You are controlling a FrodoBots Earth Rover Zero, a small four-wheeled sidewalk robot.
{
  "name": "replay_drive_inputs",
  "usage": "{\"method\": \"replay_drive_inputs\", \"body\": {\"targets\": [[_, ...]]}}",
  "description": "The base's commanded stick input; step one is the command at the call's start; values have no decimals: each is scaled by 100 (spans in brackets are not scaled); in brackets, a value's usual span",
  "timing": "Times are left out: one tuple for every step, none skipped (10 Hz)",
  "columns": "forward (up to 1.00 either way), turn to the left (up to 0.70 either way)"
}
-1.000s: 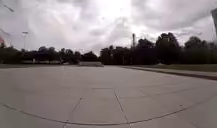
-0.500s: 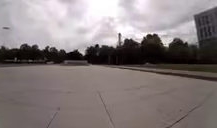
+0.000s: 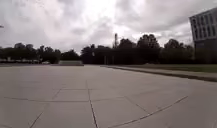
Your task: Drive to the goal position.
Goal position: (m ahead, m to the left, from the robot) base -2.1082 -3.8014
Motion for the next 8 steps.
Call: {"method": "replay_drive_inputs", "body": {"targets": [[100,-40],[100,-40],[100,-40],[100,-40],[100,-40],[100,-40],[100,-40],[100,-40]]}}
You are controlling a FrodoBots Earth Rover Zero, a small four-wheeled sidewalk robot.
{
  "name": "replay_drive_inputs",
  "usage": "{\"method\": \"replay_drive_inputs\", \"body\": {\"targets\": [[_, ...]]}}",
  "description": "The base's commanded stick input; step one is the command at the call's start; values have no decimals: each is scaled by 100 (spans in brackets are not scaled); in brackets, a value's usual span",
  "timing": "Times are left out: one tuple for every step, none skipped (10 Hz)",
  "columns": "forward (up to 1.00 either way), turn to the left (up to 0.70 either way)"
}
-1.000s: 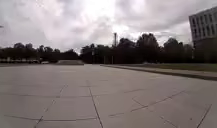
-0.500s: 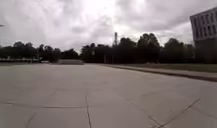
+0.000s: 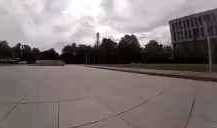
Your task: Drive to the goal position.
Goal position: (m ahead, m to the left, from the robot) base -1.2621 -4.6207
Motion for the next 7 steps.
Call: {"method": "replay_drive_inputs", "body": {"targets": [[100,-40],[100,-40],[100,-40],[100,-40],[100,-40],[100,-40],[100,-40]]}}
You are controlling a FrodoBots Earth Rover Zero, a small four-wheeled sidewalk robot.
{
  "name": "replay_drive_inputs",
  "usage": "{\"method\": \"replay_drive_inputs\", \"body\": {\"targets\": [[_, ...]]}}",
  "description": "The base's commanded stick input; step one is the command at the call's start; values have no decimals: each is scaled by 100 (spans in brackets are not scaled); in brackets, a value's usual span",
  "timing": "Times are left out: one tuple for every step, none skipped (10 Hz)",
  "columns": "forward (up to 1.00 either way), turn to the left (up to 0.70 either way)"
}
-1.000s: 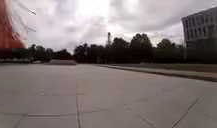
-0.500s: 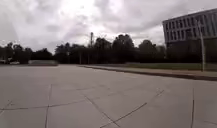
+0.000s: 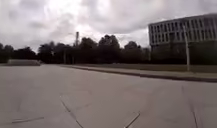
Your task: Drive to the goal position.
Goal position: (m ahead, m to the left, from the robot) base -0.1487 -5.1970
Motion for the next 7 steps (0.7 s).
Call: {"method": "replay_drive_inputs", "body": {"targets": [[100,-40],[100,-40],[100,-40],[100,-40],[100,-40],[100,-40],[100,-40]]}}
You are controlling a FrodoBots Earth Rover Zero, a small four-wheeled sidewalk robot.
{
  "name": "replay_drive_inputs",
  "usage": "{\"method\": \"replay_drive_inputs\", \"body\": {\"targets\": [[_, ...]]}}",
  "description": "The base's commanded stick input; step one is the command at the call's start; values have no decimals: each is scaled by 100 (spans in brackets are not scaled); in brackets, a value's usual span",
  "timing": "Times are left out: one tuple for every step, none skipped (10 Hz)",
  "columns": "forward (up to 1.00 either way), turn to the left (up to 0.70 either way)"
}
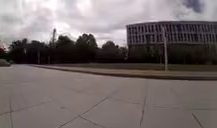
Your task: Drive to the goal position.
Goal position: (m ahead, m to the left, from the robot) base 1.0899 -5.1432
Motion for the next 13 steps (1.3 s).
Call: {"method": "replay_drive_inputs", "body": {"targets": [[100,-40],[100,-40],[100,-40],[100,-40],[100,-40],[100,-40],[100,-40],[100,-40],[100,-40],[100,-40],[100,-40],[100,-40],[100,-40]]}}
